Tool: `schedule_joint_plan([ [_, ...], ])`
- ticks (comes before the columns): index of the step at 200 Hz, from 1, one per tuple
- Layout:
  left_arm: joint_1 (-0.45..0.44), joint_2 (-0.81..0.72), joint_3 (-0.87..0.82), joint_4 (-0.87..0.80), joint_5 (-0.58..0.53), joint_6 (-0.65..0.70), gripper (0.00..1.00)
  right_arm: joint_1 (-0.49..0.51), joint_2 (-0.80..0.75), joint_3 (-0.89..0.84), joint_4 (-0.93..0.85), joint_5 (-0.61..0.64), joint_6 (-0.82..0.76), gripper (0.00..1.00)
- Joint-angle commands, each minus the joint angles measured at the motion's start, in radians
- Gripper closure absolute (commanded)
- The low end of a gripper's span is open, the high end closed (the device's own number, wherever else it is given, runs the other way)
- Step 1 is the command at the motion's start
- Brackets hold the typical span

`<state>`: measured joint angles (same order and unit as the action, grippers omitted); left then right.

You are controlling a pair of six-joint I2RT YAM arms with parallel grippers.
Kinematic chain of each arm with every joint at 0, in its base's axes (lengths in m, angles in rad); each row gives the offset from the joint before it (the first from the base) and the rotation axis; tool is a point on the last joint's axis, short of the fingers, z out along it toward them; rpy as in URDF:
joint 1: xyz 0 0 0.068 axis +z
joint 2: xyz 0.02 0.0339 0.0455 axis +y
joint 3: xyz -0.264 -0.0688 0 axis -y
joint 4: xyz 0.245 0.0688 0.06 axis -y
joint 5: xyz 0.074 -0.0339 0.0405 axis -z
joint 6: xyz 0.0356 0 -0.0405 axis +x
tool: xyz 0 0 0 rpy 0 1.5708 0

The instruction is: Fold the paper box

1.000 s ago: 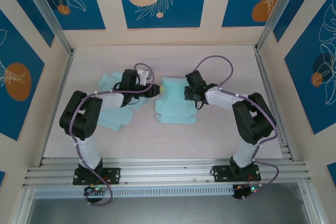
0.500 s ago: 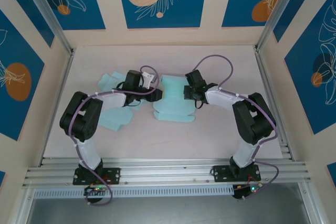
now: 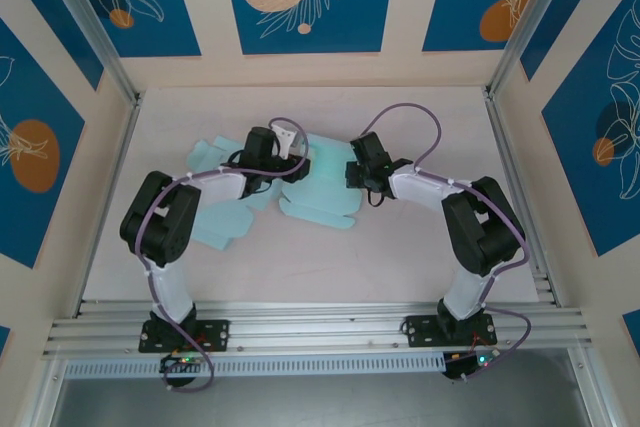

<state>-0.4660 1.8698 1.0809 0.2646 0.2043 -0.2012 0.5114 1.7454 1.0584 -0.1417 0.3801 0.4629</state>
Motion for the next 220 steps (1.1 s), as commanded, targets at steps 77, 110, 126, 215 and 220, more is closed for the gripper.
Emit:
schedule_joint_plan([
  [77, -0.003, 0.041, 0.06, 0.079, -0.061, 0.101, 0.37, 0.014, -0.004, 0.012, 0.014, -0.057, -0.035, 0.88],
  [110, 0.0, 0.05, 0.063, 0.112, 0.062, 0.162, 0.37, 0.015, -0.004, 0.008, 0.025, -0.086, -0.047, 0.88],
  [126, 0.005, 0.059, 0.084, 0.091, 0.088, 0.174, 0.38, 0.015, -0.003, 0.008, 0.029, -0.1, -0.056, 0.88],
  [215, 0.014, 0.08, 0.092, 0.065, -0.05, 0.138, 0.8, 0.021, 0.001, 0.027, -0.025, -0.064, -0.025, 0.88],
  [220, 0.011, 0.078, 0.088, 0.067, -0.07, 0.138, 0.82, 0.021, 0.0, 0.03, -0.033, -0.061, -0.019, 0.88],
])
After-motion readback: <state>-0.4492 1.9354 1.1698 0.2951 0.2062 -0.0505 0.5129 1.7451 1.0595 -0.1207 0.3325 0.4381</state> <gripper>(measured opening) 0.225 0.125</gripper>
